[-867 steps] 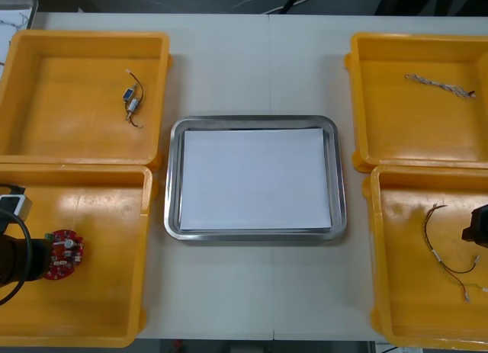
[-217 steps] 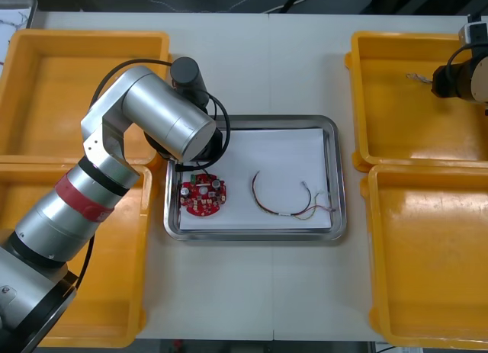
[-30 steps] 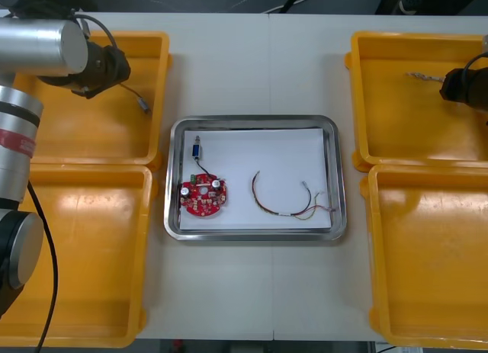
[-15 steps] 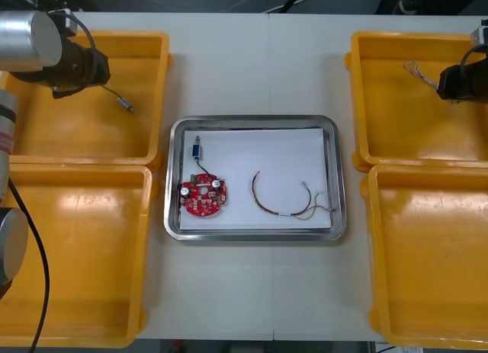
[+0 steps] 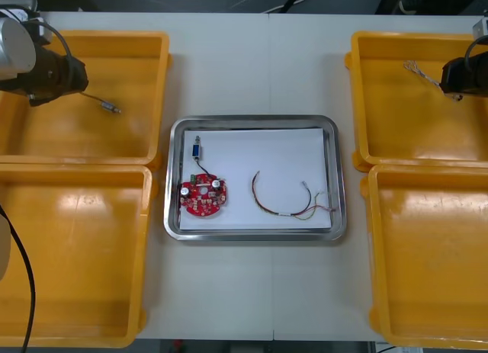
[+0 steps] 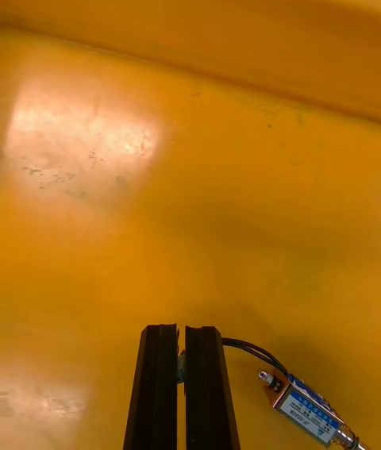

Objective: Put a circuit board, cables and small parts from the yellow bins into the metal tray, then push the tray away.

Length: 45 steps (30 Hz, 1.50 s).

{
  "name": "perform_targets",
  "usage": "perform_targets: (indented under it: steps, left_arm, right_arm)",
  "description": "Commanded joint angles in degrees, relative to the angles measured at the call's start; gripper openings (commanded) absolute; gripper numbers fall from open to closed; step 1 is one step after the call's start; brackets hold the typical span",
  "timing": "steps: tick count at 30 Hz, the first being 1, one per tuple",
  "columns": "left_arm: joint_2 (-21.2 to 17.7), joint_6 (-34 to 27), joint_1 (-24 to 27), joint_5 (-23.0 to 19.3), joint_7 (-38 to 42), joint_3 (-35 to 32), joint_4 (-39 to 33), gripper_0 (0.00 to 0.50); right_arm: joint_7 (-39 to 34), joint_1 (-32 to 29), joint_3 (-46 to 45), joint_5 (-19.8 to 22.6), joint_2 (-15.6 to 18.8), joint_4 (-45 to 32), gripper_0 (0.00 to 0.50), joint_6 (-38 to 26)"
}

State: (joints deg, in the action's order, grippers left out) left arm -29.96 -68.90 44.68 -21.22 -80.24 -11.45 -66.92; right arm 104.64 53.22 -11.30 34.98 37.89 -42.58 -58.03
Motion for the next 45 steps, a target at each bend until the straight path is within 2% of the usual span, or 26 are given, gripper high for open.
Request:
perform_targets:
  steps: [1,5,6,7,9,14,18,22,31,35,39,42,44,45]
  left_arm:
    - [-3.43,-0.44,-1.35,-0.58,-7.83,-2.35,-1.72,0.0]
    - [-3.7,-0.44,-1.61,-0.4,-7.92,-2.87,-1.72,0.0]
    - [-3.7,-0.44,-1.61,-0.4,-7.92,-3.05,-1.72,0.02]
    - [-3.7,-0.44,-1.61,-0.4,-8.01,-3.14,-1.72,0.047]
    - [-3.7,-0.44,-1.7,-0.58,-8.01,-3.31,-1.72,0.162]
    - [-3.7,-0.44,-1.61,-0.76,-7.66,-3.4,-1.72,0.301]
    - [-3.7,-1.15,-1.61,-1.02,-7.04,-3.49,-1.81,0.319]
    - [-3.61,-5.8,-1.53,-1.11,-5.55,-4.28,-4.44,0.323]
    - [-3.61,-20.31,-1.53,-0.49,4.91,-3.93,-14.2,0.329]
    - [-3.52,-23.21,-1.53,-0.93,11.07,-3.93,-16.4,0.342]
    - [-2.73,-23.29,-1.53,0.39,17.13,-3.49,-16.4,0.356]
    - [-2.38,-23.29,-1.53,1.09,20.82,-3.05,-16.4,0.369]
    - [-2.29,-23.03,-1.53,1.79,24.07,-2.35,-16.4,0.376]
    - [-2.12,-22.94,-1.53,1.97,24.86,-2.08,-16.4,0.377]
  right_arm:
    - [-1.01,1.44,-3.91,-3.25,0.17,-5.41,0.0,-5.51]
    - [-0.66,1.44,-4.17,-3.86,0.17,-6.29,0.0,-9.73]
    - [-0.66,1.44,-4.26,-3.95,0.17,-6.46,0.0,-11.14]
    - [-0.66,1.44,-4.26,-3.95,0.17,-6.64,0.0,-11.75]
    - [-0.66,1.44,-4.79,-4.04,0.17,-7.6,0.0,-14.13]
    - [-0.93,1.44,-5.58,-4.04,0.17,-8.92,0.0,-19.75]
    - [-0.58,1.18,-5.58,-4.04,0.17,-9.01,0.0,-23.27]
    - [-0.58,0.3,-5.4,-4.13,0.17,-9.1,0.0,-25.29]
    - [-0.58,-2.86,-2.24,-4.57,0.17,-9.36,0.0,-26.78]
    - [-0.58,-3.39,-1.01,-4.13,0.08,-9.36,0.0,-26.78]
    - [-0.49,-3.57,-0.92,-3.51,-0.45,-9.54,0.002,-26.78]
    - [-0.22,-3.57,-0.92,-3.42,-0.8,-10.5,0.155,-27.22]
    - [-0.05,-3.57,-0.83,-3.42,-1.06,-11.65,0.419,-28.45]
    - [0.04,-3.57,-0.83,-3.42,-1.15,-12.0,0.475,-28.8]
